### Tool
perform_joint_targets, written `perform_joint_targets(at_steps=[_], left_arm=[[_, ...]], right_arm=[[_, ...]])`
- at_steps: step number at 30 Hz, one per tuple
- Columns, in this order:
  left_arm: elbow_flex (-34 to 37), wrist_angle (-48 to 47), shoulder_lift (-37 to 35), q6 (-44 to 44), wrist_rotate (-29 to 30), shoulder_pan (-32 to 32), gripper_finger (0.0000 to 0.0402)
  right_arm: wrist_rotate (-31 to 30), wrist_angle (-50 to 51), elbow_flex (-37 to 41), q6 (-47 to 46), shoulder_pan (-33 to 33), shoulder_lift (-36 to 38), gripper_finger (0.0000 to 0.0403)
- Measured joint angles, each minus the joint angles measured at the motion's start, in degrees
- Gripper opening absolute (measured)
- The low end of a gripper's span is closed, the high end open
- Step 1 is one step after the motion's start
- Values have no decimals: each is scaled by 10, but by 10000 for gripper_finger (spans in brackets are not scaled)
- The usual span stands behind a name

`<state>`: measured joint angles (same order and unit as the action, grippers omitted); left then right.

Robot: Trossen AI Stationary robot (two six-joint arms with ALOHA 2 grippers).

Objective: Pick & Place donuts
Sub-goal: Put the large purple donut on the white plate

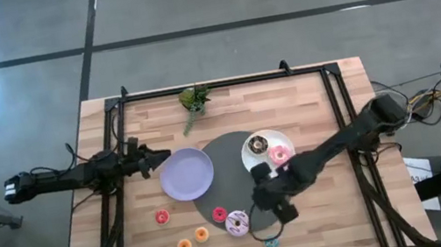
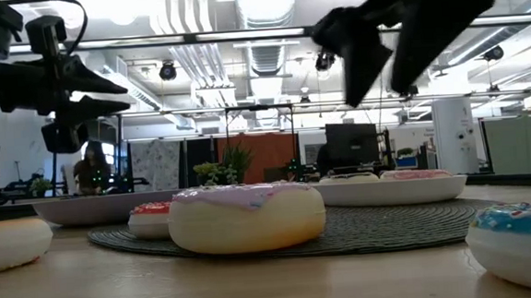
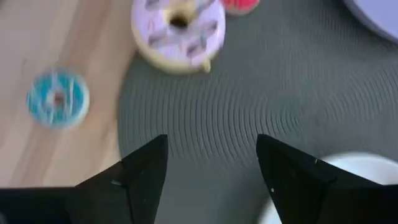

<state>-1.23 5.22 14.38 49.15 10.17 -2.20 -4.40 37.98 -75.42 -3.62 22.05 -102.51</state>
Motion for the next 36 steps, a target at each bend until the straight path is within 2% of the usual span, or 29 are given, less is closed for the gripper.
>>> perform_joint_targets(at_steps=[4,11,19,31,36], left_arm=[[0,1,5,0,-10,0,80],[-1,-17,10,-2,-38,0,80],[-1,-33,12,-1,-58,0,80],[-2,-41,12,0,-67,0,80],[-2,-42,12,-4,-67,0,80]], right_arm=[[-3,-34,-26,-65,-4,-50,242],[0,-62,-117,-100,-4,-148,252],[-1,-108,-137,-159,-4,-177,253],[12,-120,-144,-170,-6,-213,218],[13,-80,-144,-189,-6,-212,174]])
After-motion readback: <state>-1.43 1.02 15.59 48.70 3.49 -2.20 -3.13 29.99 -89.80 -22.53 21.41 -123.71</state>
